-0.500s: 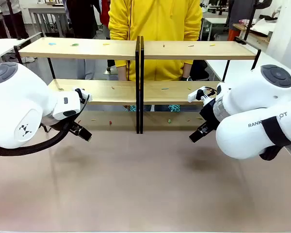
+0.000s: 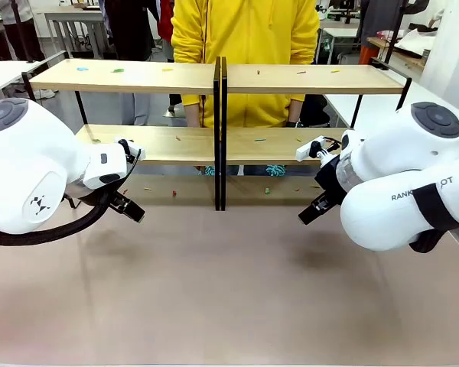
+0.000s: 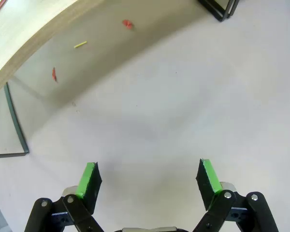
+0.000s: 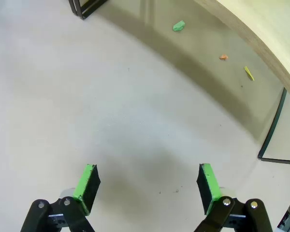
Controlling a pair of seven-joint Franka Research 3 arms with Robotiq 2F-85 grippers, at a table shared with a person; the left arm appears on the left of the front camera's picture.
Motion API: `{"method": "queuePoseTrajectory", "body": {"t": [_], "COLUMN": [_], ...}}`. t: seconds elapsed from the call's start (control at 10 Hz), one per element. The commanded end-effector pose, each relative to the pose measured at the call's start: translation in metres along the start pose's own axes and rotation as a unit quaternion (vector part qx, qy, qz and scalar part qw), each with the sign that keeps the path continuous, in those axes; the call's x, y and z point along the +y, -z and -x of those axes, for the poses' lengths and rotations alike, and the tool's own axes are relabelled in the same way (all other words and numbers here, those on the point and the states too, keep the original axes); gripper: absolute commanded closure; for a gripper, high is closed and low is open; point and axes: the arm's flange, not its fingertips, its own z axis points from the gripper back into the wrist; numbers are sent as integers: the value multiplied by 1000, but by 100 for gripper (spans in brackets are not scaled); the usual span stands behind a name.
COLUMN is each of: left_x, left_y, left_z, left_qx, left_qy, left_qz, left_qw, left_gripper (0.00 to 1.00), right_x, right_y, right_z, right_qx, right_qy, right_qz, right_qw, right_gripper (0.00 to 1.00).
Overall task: Clean the shelves.
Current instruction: Pick up the Duster when the human hands it over.
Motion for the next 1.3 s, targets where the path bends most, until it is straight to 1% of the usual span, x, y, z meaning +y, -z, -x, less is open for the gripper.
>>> {"method": "queuePoseTrajectory", "body": {"t": [0.0, 1.0, 1.1, 1.2], "left_x": [0, 0, 2, 10], "left_y": [0, 0, -31, -76], "left_z": [0, 0, 6, 21], "left_qx": [0, 0, -7, -32], "left_qy": [0, 0, 28, 57], "left_qz": [0, 0, 14, 38], "left_qw": [1000, 1000, 999, 997], "left_gripper": [0, 0, 0, 0], "right_x": [0, 0, -6, -15], "right_y": [0, 0, -24, -64], "right_z": [0, 0, 3, 13], "right_qx": [-1, 0, -16, -43], "right_qy": [0, 0, 16, 47], "right_qz": [0, 0, 7, -1], "right_qw": [1000, 1000, 1000, 998], "right_gripper": [0, 0, 0, 0]}}
